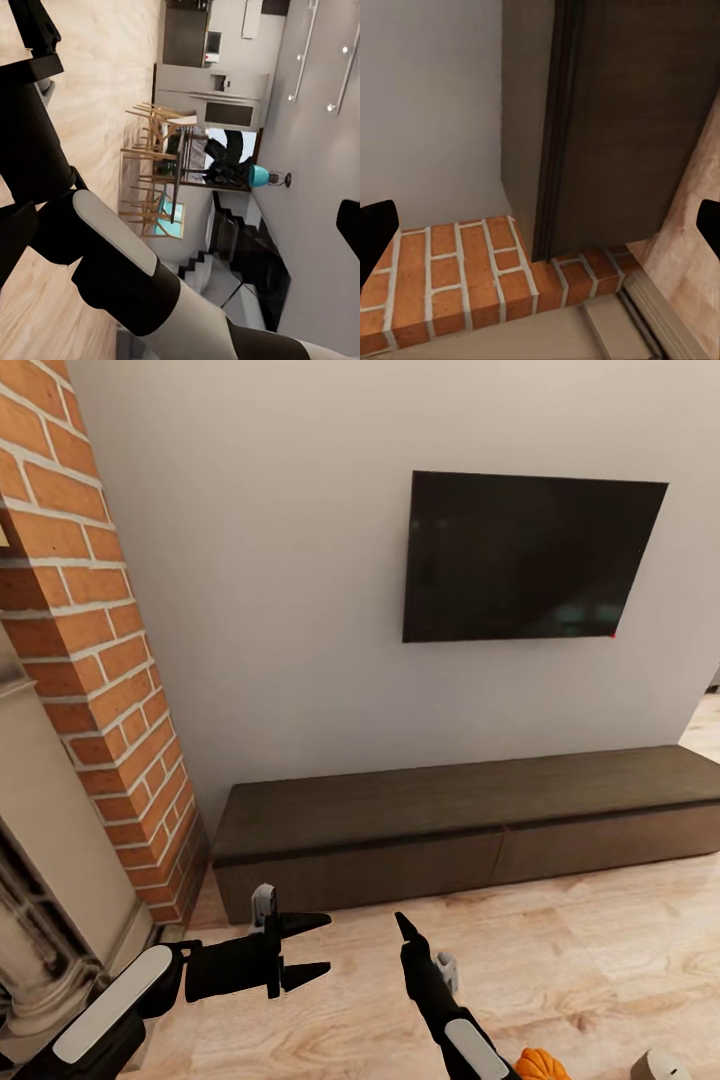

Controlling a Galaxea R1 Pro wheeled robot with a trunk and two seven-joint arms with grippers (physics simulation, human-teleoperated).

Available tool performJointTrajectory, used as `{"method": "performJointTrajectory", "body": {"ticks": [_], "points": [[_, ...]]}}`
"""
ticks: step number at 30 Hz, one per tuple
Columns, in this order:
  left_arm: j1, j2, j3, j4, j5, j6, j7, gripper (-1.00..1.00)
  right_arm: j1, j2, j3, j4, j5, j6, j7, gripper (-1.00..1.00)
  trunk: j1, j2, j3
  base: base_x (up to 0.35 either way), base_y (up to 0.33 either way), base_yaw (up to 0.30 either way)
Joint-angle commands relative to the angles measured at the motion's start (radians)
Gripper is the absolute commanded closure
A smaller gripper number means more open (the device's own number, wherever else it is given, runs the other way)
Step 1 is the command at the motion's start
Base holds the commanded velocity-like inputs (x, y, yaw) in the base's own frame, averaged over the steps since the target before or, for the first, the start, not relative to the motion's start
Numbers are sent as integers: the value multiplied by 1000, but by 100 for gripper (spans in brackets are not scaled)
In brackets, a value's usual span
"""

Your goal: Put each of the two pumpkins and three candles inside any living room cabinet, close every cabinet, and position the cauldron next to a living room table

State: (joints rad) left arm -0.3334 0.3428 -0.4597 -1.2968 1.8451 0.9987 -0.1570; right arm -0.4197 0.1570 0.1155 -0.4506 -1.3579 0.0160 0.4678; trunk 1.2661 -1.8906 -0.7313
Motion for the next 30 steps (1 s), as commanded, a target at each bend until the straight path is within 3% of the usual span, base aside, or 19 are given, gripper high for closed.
{"method": "performJointTrajectory", "body": {"ticks": [1,18,23,30], "points": [[-1,1,-2,1,-7,0,-10,-100,-1,0,3,0,-10,2,3,-100,0,0,-1,319,8,0],[0,1,-2,0,-7,0,-10,-100,-1,-1,3,-2,-10,1,9,-100,0,0,-1,262,86,0],[0,1,-2,-1,-7,0,-10,-100,-1,-1,3,2,-10,1,53,-100,0,0,-1,86,0,0],[0,1,-2,-1,-7,0,-10,-100,-1,-1,3,4,-12,1,64,-100,0,0,-1,97,0,0]]}}
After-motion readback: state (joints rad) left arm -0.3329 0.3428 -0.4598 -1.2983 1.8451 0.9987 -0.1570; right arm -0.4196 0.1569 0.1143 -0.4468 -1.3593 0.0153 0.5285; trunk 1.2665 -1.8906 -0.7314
